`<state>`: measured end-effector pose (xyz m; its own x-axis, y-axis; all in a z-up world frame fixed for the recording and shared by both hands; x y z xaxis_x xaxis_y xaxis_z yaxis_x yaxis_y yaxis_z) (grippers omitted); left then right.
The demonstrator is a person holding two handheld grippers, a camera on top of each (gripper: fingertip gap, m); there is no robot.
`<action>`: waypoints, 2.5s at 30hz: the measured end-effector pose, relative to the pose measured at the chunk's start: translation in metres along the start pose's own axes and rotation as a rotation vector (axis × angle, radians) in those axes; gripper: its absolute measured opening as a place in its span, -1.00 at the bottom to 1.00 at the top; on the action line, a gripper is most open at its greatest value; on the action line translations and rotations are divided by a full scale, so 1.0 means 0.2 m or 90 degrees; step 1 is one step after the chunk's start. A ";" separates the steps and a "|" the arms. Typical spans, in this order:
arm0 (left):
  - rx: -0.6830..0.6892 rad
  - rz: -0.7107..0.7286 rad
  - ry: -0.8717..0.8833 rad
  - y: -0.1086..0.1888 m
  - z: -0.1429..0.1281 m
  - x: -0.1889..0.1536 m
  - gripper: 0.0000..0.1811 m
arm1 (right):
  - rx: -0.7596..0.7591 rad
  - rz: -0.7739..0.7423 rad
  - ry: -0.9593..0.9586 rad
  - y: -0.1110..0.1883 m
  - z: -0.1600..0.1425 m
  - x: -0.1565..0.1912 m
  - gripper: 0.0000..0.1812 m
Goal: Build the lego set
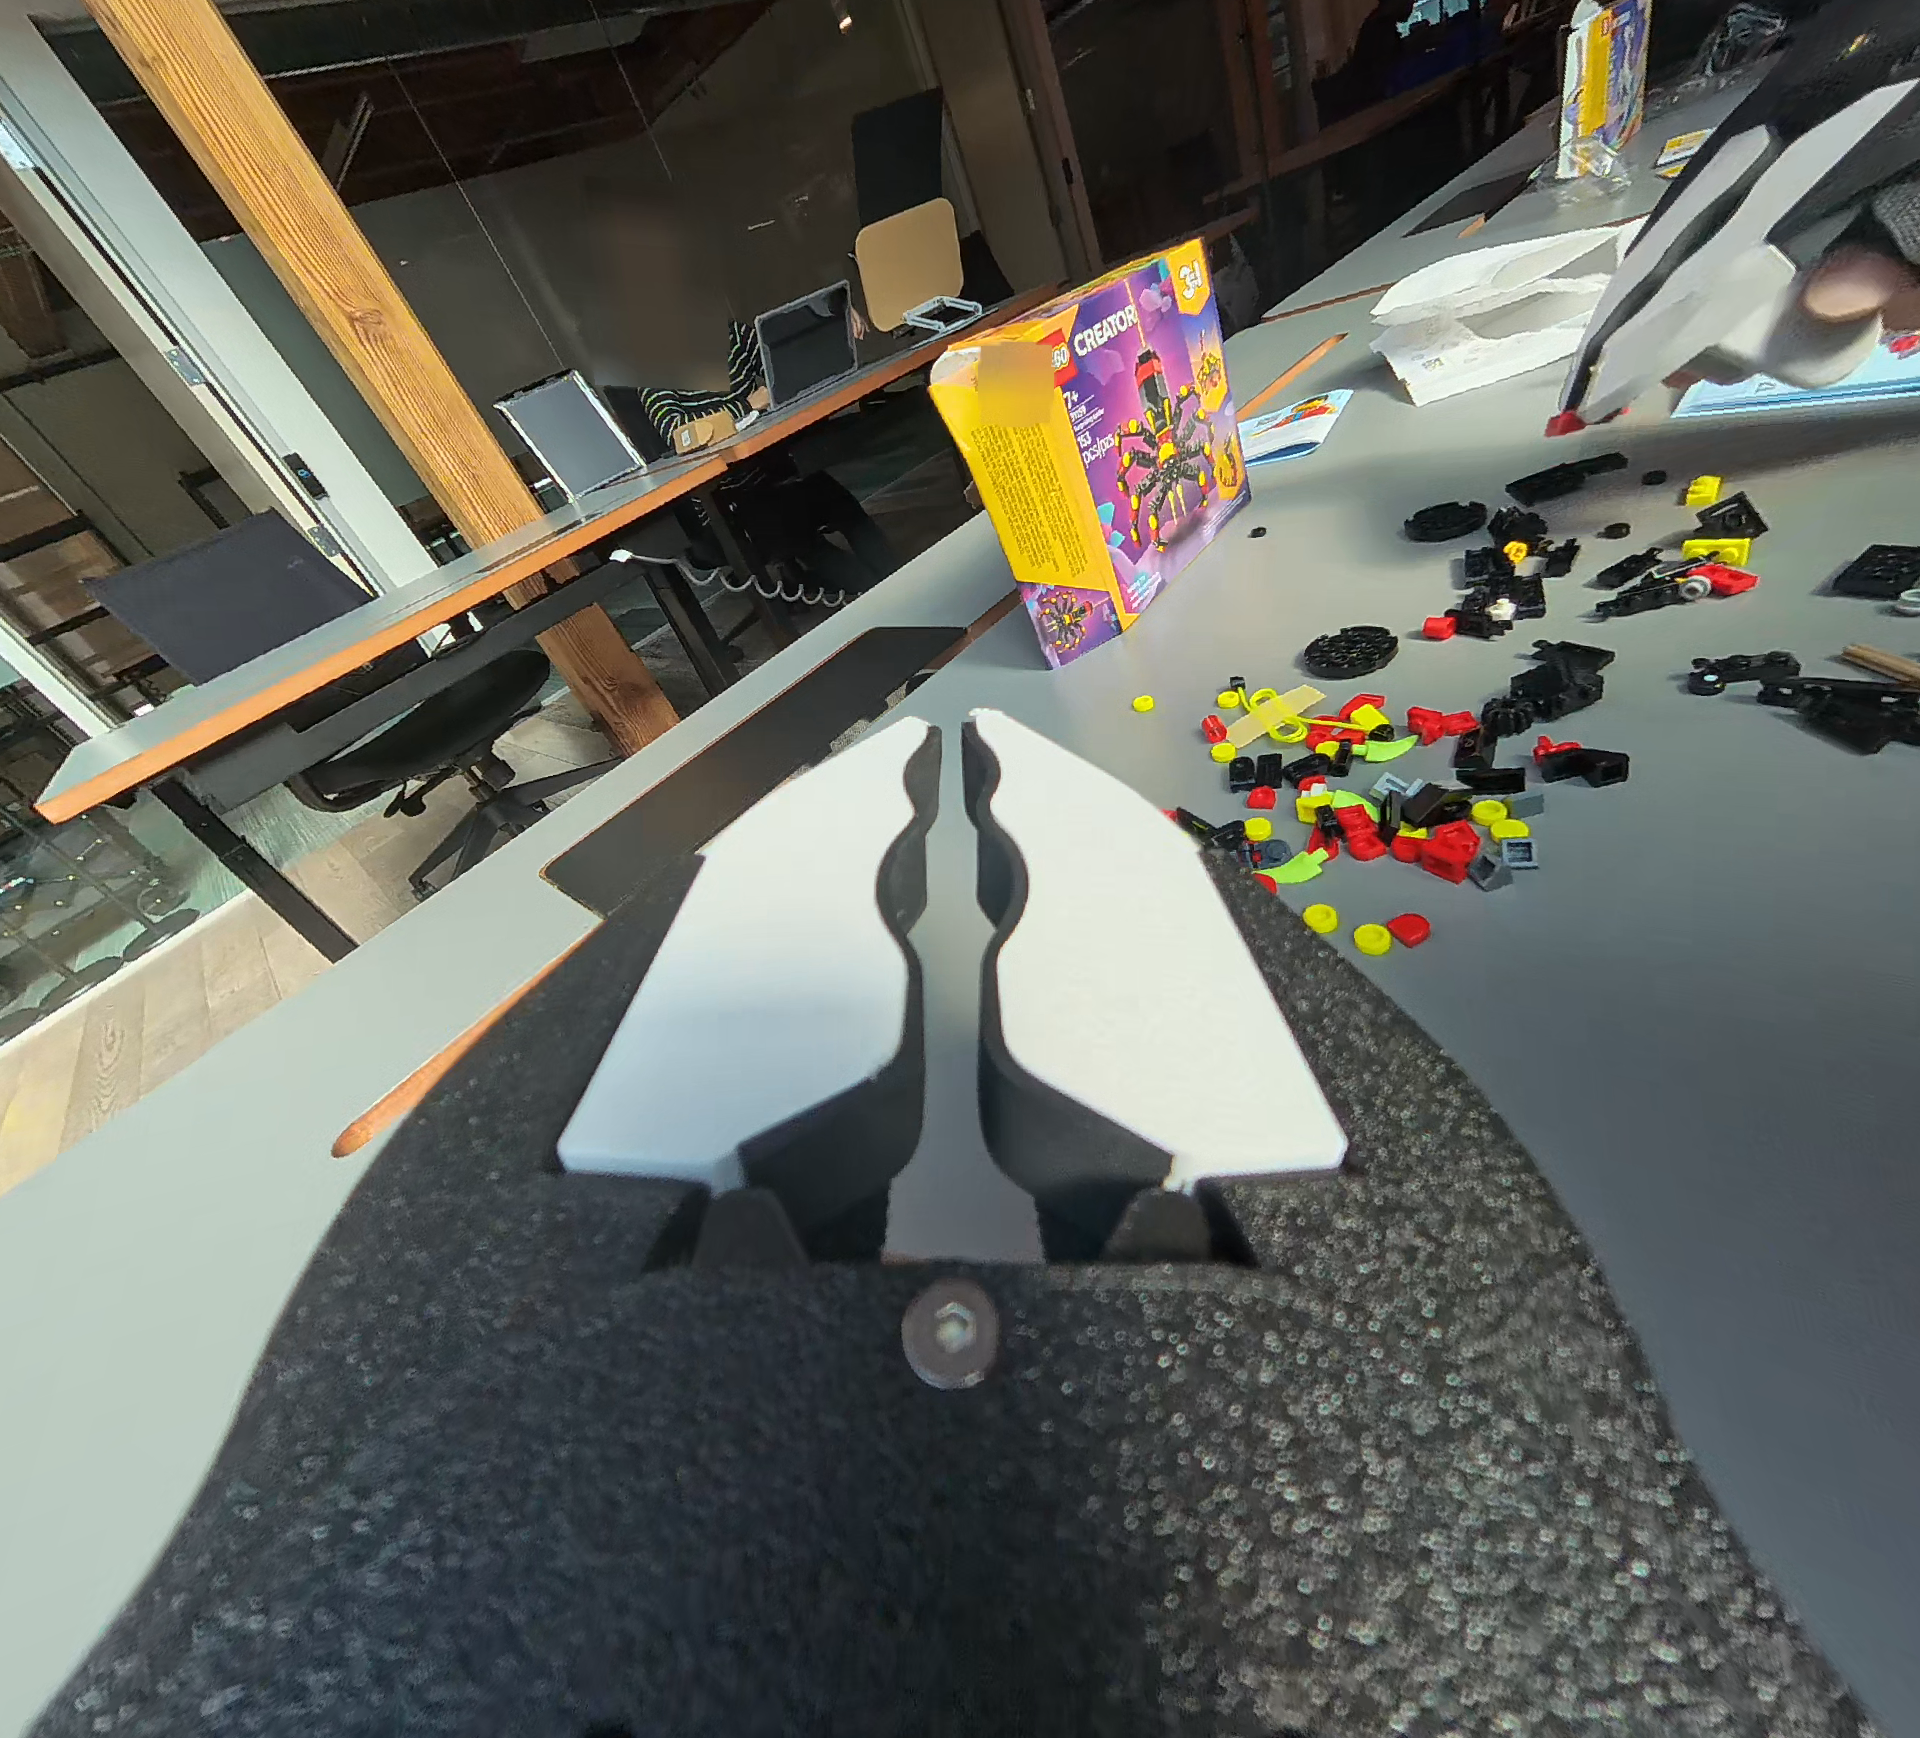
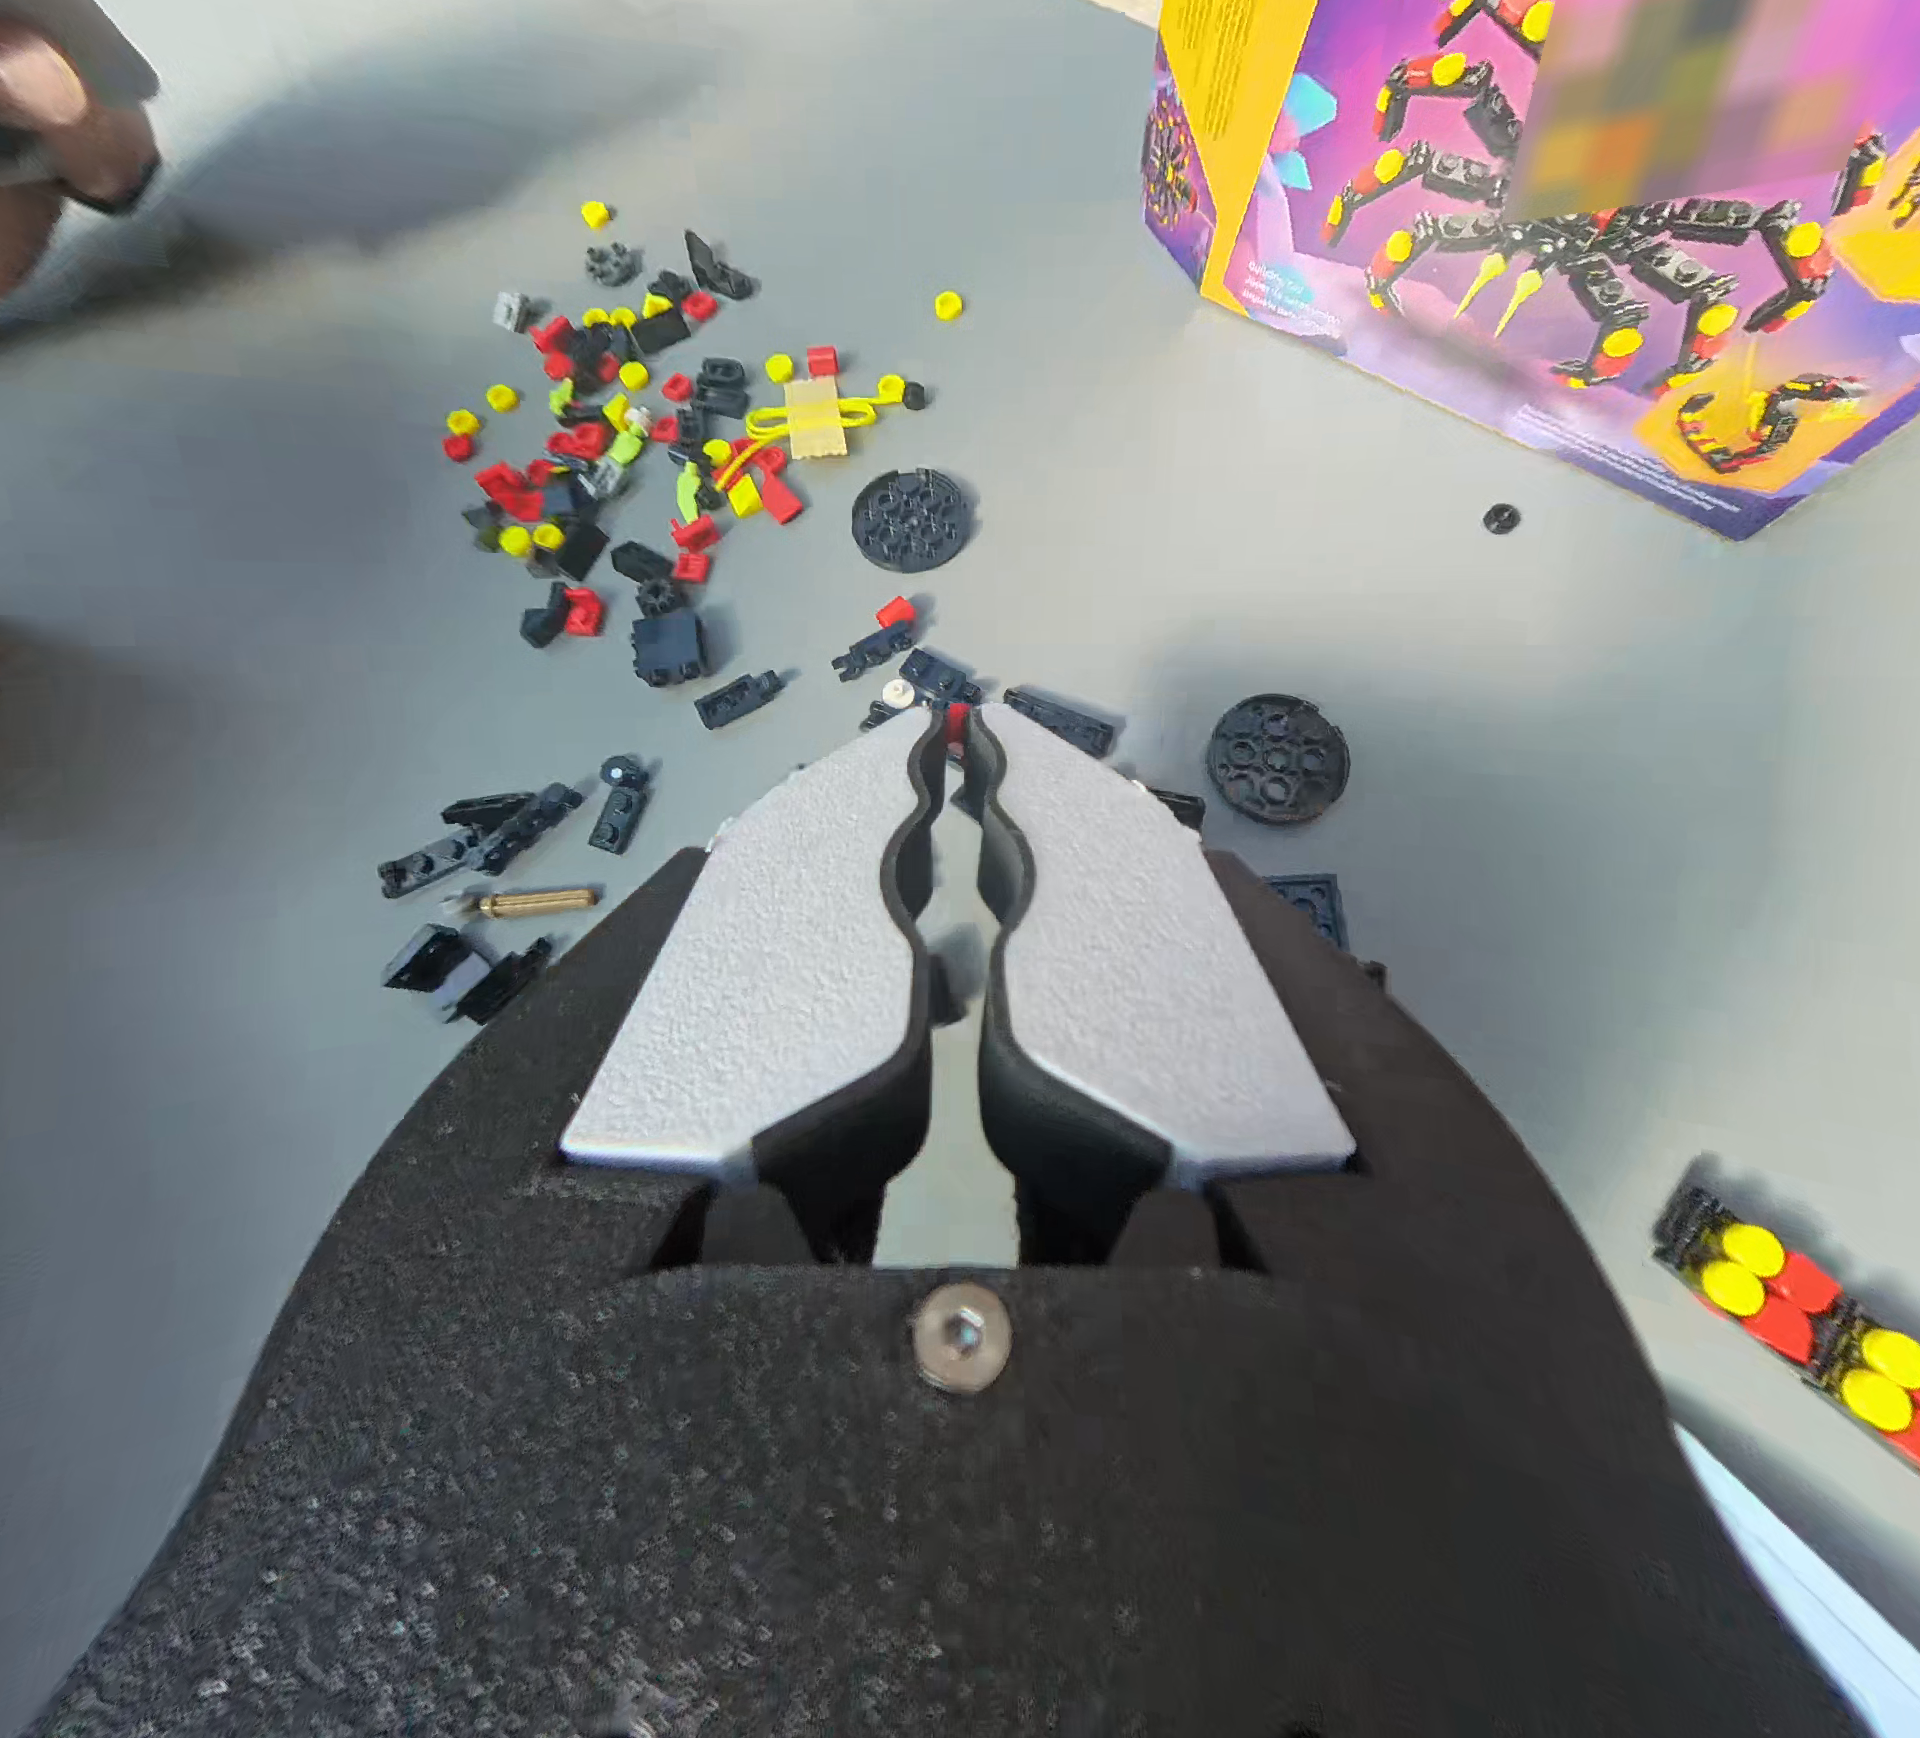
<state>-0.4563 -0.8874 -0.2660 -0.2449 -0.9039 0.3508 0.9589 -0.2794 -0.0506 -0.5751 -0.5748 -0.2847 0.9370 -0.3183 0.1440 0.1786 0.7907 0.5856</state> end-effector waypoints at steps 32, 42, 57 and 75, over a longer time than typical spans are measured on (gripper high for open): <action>-0.002 -0.297 -0.028 -0.10 1.06 -1.53 -0.86 | -0.453 0.215 0.054 1.08 -0.18 0.30 -0.97; -0.093 -0.266 0.050 0.08 1.32 -1.45 -0.85 | -0.446 0.164 0.018 1.12 -0.37 0.29 -0.97; -0.069 0.063 0.045 0.30 0.63 0.06 -0.86 | -0.512 -0.027 0.021 0.73 -0.30 0.25 -0.98; -0.022 0.144 -0.012 0.40 0.10 0.15 -0.87 | -0.491 -0.180 0.098 0.47 -0.14 0.20 -0.98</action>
<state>-0.3833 -0.9302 -0.2405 -0.0213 -0.9387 0.3440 0.9834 -0.0817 -0.1623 -0.5133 -0.4993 -0.2461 0.8467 -0.5275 -0.0699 0.5159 0.8459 -0.1352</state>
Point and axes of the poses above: each gripper's, where its closed fingertips meet, y back along the fingers, z out of its top, x = y × z across the jaws, the point moved 6 cm from there along y, back along the fingers, and after that the axes turned 6 degrees about z, right-handed, at the moved point
